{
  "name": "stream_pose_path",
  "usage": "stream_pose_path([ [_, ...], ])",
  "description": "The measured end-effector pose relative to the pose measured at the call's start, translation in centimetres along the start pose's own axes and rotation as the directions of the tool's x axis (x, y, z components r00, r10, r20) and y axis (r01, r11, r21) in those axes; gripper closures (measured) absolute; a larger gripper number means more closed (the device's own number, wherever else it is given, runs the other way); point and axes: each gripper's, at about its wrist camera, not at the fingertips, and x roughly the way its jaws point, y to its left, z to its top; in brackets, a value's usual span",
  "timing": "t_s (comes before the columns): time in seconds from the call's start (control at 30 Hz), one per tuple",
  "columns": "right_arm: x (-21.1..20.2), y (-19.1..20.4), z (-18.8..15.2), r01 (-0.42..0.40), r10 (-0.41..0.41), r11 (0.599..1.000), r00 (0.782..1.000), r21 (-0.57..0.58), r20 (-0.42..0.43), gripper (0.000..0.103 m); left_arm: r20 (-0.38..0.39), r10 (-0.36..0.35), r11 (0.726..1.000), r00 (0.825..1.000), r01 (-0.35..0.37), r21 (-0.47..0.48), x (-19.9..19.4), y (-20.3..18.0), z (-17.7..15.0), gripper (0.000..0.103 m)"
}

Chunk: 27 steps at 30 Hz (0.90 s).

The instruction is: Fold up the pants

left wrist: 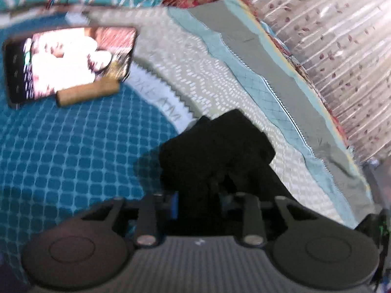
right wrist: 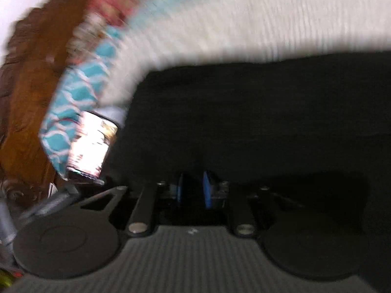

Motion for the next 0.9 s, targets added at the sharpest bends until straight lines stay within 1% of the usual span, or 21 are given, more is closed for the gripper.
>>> stream_pose_path([
  [0.03,0.5,-0.7,-0.3,-0.012,0.012,0.999,1.000,0.036,0.017,0.094,0.035,0.004,0.998,0.999,-0.006,0.058,-0.7,-1.2,-0.4,0.082],
  [0.1,-0.1,-1.6,-0.5,-0.060,0.058,0.994,0.998,0.095,0.025,0.093,0.101,-0.018,0.981,0.995,-0.003,0.196,-2.5,-3.9,-1.5,0.087],
  [0.13,-1.0,-1.9,-0.6,-0.082,0.079,0.991,0.996,0.109,0.030,0.090,0.135,-0.037,0.958,0.990,-0.003,0.288,-3.1,-5.7,-2.3,0.087],
  [0.17,-2.1,-2.3,-0.7,-0.093,0.088,0.990,0.995,0.110,0.054,0.087,0.158,-0.064,0.930,0.985,0.002,0.367,-3.7,-7.4,-3.3,0.087],
  [0.23,-5.3,-3.3,-1.1,-0.110,0.093,0.988,0.984,0.106,0.152,0.087,0.161,-0.133,0.866,0.978,0.035,0.499,-4.5,-10.5,-5.4,0.087],
  [0.3,-8.4,-5.3,-1.5,-0.146,0.110,0.979,0.967,0.144,0.230,0.087,0.116,-0.181,0.797,0.977,0.077,0.599,-4.4,-13.3,-7.6,0.087],
  [0.33,-9.6,-6.2,-1.8,-0.159,0.112,0.973,0.959,0.167,0.260,0.087,0.074,-0.201,0.753,0.977,0.106,0.650,-3.9,-14.7,-9.1,0.087],
  [0.37,-11.2,-7.4,-2.3,-0.171,0.110,0.967,0.949,0.190,0.297,0.087,0.037,-0.209,0.721,0.977,0.129,0.681,-3.4,-15.7,-10.2,0.087],
  [0.43,-13.4,-9.2,-3.2,-0.170,0.086,0.960,0.934,0.220,0.346,0.086,-0.064,-0.201,0.654,0.977,0.183,0.734,-1.7,-17.5,-12.7,0.085],
  [0.47,-14.3,-10.0,-3.8,-0.164,0.070,0.959,0.929,0.233,0.362,0.083,-0.100,-0.184,0.629,0.978,0.196,0.752,-0.9,-18.1,-13.7,0.084],
  [0.5,-15.2,-10.8,-4.4,-0.154,0.053,0.957,0.925,0.245,0.376,0.079,-0.124,-0.149,0.609,0.981,0.190,0.770,-0.1,-18.6,-14.7,0.081],
  [0.53,-16.0,-11.4,-4.9,-0.143,0.035,0.957,0.921,0.253,0.388,0.077,-0.132,-0.124,0.595,0.983,0.181,0.783,0.3,-18.8,-15.4,0.078],
  [0.57,-16.6,-11.8,-5.3,-0.129,0.018,0.958,0.917,0.255,0.398,0.070,-0.134,-0.114,0.587,0.984,0.176,0.790,0.4,-18.9,-15.7,0.076],
  [0.6,-17.2,-11.9,-5.3,-0.114,0.003,0.962,0.914,0.250,0.406,0.064,-0.133,-0.117,0.587,0.984,0.177,0.790,0.2,-18.8,-15.6,0.072],
  [0.63,-17.6,-11.8,-5.6,-0.101,-0.005,0.967,0.911,0.233,0.413,0.061,-0.135,-0.127,0.595,0.983,0.185,0.782,-0.3,-18.4,-15.3,0.067],
  [0.7,-17.9,-10.8,-5.7,-0.084,0.002,0.980,0.909,0.179,0.417,0.055,-0.128,-0.147,0.617,0.981,0.192,0.764,-1.5,-17.5,-14.2,0.059],
  [0.73,-17.6,-10.0,-5.7,-0.081,0.012,0.986,0.910,0.149,0.415,0.053,-0.118,-0.157,0.630,0.980,0.192,0.752,-2.5,-16.5,-13.3,0.053],
  [0.77,-17.2,-9.3,-5.4,-0.078,0.024,0.990,0.913,0.118,0.408,0.050,-0.105,-0.174,0.647,0.979,0.194,0.738,-3.5,-15.8,-12.4,0.049],
  [0.8,-16.9,-8.5,-5.3,-0.077,0.039,0.994,0.917,0.079,0.396,0.046,-0.094,-0.197,0.664,0.976,0.203,0.720,-4.6,-14.9,-11.4,0.043],
  [0.87,-15.9,-7.0,-5.1,-0.079,0.067,0.997,0.920,0.017,0.385,0.044,-0.065,-0.261,0.702,0.963,0.236,0.672,-7.0,-12.5,-8.9,0.036],
  [0.9,-15.8,-6.2,-5.4,-0.089,0.089,0.996,0.922,-0.018,0.377,0.040,-0.027,-0.284,0.728,0.958,0.234,0.644,-8.2,-11.0,-7.6,0.028],
])
